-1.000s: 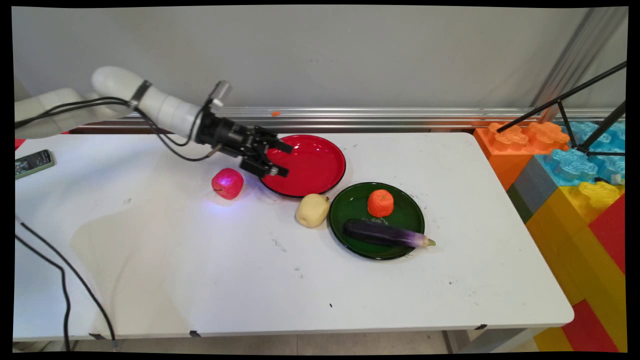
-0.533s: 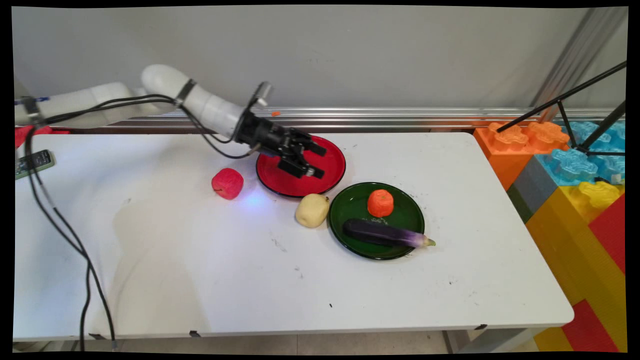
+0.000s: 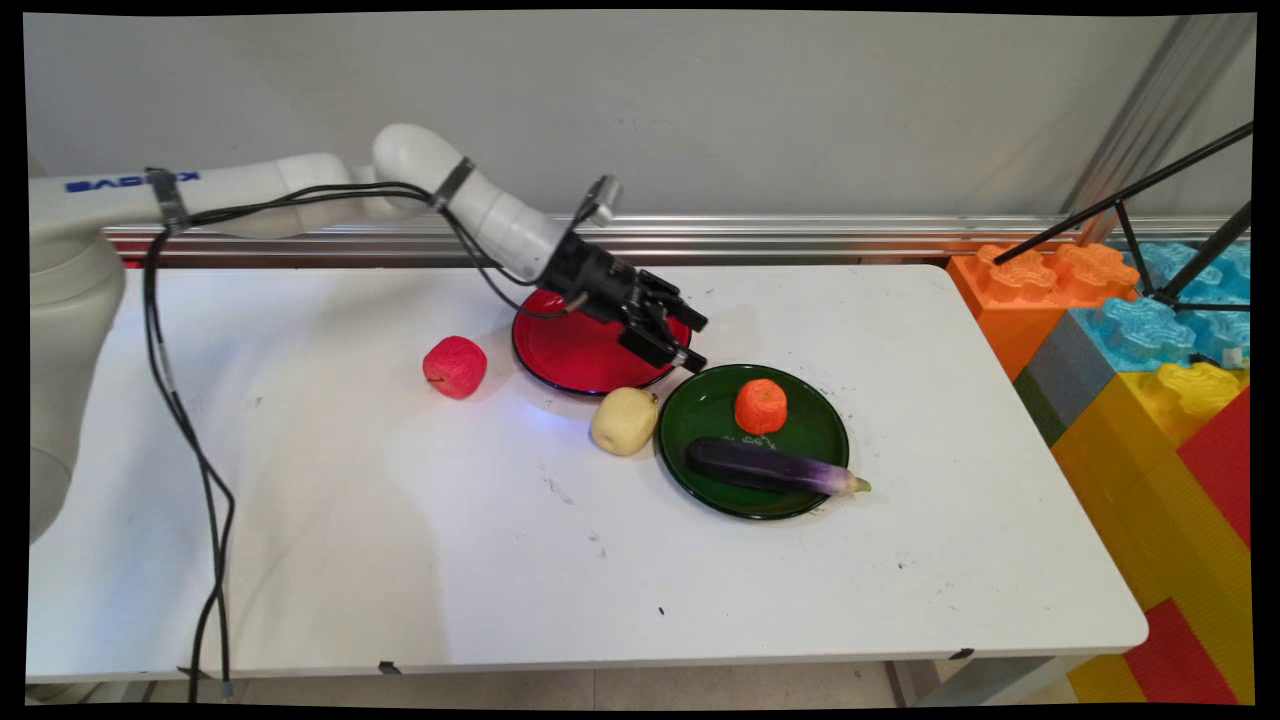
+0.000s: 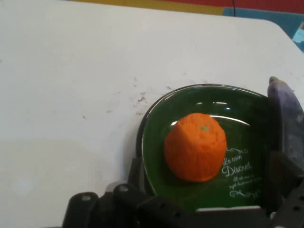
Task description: Pick up the mandarin from the green plate
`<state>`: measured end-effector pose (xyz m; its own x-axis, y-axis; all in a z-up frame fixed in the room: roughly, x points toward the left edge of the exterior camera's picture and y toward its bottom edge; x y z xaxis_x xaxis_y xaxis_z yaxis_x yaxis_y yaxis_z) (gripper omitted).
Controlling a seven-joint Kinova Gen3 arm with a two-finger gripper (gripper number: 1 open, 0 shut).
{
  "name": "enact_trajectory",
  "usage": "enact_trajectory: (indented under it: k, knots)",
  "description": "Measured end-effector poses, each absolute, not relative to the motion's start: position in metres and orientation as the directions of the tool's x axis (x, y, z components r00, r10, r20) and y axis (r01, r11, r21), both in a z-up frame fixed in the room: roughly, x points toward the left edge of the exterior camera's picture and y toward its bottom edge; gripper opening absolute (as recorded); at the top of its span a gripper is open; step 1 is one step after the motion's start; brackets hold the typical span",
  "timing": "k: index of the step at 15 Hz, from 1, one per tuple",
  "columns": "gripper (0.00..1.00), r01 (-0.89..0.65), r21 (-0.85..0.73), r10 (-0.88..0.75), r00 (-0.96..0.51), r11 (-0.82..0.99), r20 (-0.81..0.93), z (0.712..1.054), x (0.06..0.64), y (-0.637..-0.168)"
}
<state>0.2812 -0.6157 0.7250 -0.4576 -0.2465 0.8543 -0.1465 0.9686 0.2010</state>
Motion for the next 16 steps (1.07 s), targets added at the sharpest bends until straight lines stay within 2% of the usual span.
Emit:
enact_trajectory:
  k: [16]
  knots:
    - [1.00, -0.062, 0.250, -0.242, -0.551, 0.966, 0.798, 0.706, 0.200, -0.637]
